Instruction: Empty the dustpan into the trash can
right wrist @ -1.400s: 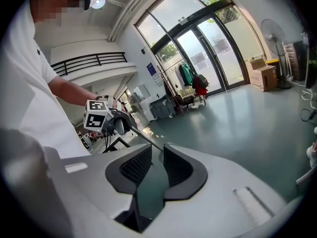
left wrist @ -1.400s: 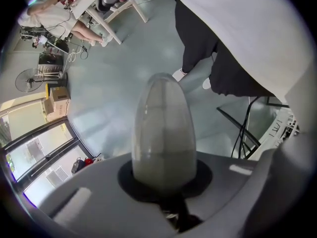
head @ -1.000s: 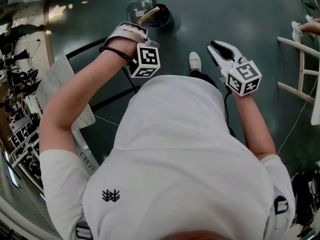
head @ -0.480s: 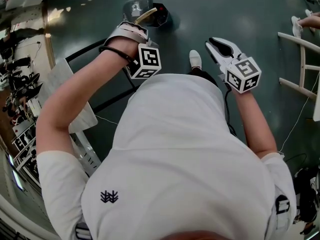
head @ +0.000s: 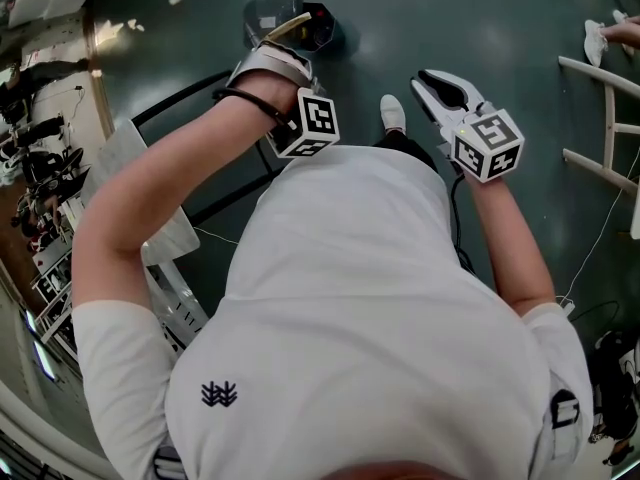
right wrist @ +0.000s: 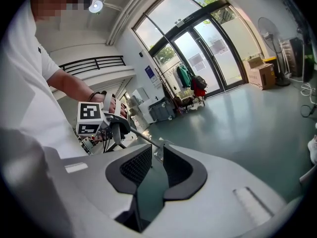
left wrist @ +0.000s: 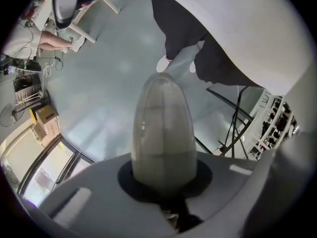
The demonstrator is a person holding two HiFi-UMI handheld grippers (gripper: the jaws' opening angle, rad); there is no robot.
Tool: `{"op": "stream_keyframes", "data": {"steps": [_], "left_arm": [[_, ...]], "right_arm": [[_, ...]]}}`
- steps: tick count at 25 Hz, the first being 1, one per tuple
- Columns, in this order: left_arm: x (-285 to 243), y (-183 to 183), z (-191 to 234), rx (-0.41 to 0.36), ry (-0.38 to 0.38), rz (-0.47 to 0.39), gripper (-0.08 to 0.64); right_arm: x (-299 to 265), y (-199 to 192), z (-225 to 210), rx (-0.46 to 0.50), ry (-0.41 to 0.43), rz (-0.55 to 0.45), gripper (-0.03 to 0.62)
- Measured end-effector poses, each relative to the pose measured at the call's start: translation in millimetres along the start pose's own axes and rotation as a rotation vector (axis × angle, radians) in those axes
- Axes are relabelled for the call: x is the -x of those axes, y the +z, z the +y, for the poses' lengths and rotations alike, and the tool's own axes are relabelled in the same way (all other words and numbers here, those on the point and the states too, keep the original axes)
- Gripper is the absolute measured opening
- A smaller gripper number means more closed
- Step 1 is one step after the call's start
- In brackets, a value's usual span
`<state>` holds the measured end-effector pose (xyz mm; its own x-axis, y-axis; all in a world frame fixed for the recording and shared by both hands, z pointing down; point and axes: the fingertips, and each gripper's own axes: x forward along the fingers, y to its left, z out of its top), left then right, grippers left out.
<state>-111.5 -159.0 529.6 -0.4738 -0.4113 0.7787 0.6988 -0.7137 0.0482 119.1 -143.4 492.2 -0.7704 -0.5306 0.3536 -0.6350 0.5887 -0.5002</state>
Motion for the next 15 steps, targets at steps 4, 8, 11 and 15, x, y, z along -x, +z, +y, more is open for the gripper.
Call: {"op": "stream_keyframes", "data": {"steps": [4,8,11,15], "left_arm": [[1.3,3.2,0.2,-0.037,-0.004,0.002,0.084],[3.8,11.9,0.3,-0.074,-0.007,0.051,0.084],[0.7,9.1,9.4,-0.067,-0.016,0.059,0.084],[-2.9,-0.7,12.3,-0.003,-0.045,0.030,0.084]], "right_arm": [[-2.1,2.6,-3.2,-0.008,-0.013,-0.003,0.072],[8.5,-3.2,-5.4,-0.012,-0.021,-0.009,0.072],[11.5,-3.7,-12.9,-0.020,-0.025,-0.014,0.072],[11.0,-5.5,-19.0,-0.021,-0.020,-0.009,0.072]]}}
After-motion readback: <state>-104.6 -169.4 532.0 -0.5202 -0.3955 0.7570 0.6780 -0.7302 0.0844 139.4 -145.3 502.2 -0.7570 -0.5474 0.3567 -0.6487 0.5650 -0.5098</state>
